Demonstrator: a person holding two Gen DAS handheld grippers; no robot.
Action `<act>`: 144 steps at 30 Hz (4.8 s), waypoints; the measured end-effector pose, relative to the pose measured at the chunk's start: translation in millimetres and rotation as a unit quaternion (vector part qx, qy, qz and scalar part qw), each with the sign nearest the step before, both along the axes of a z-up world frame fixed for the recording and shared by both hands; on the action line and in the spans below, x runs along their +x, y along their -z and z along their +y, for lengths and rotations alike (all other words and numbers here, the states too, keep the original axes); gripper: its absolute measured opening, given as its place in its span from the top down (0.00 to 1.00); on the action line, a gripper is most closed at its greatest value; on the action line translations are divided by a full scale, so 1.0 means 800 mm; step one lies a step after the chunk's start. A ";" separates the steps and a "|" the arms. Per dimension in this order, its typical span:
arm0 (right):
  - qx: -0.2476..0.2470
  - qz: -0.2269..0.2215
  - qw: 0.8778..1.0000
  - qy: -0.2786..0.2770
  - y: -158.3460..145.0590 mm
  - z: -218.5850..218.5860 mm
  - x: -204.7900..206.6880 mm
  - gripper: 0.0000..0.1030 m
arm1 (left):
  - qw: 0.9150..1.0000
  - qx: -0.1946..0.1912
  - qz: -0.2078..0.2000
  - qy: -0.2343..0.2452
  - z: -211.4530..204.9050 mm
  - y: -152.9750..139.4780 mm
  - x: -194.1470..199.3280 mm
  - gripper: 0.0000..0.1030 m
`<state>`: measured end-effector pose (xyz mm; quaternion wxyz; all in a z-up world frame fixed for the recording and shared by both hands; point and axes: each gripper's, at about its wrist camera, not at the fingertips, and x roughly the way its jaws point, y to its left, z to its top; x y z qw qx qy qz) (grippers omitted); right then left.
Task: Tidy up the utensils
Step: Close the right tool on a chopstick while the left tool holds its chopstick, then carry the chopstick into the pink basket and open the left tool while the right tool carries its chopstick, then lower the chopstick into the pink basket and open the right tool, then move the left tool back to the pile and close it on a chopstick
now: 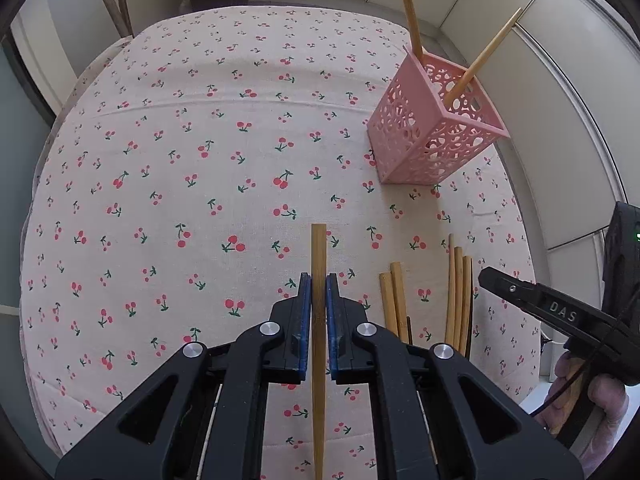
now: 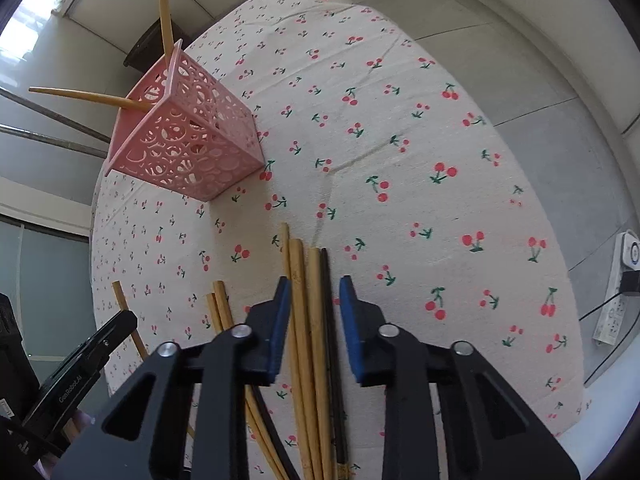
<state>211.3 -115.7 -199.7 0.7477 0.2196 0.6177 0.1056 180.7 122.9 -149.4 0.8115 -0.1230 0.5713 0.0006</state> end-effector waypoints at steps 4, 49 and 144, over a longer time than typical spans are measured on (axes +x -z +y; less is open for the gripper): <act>0.006 0.003 1.000 -0.001 0.006 0.006 0.007 0.92 | 1.000 -0.006 0.000 -0.006 0.009 -0.002 -0.002 0.94; -0.041 -0.159 0.986 -0.020 -0.104 0.009 -0.047 0.95 | 0.998 -0.013 -0.056 0.009 0.018 -0.055 -0.028 0.93; -0.205 -0.234 0.950 0.025 -0.185 -0.074 -0.080 0.11 | 0.986 0.059 -0.152 0.015 -0.068 -0.110 -0.023 0.08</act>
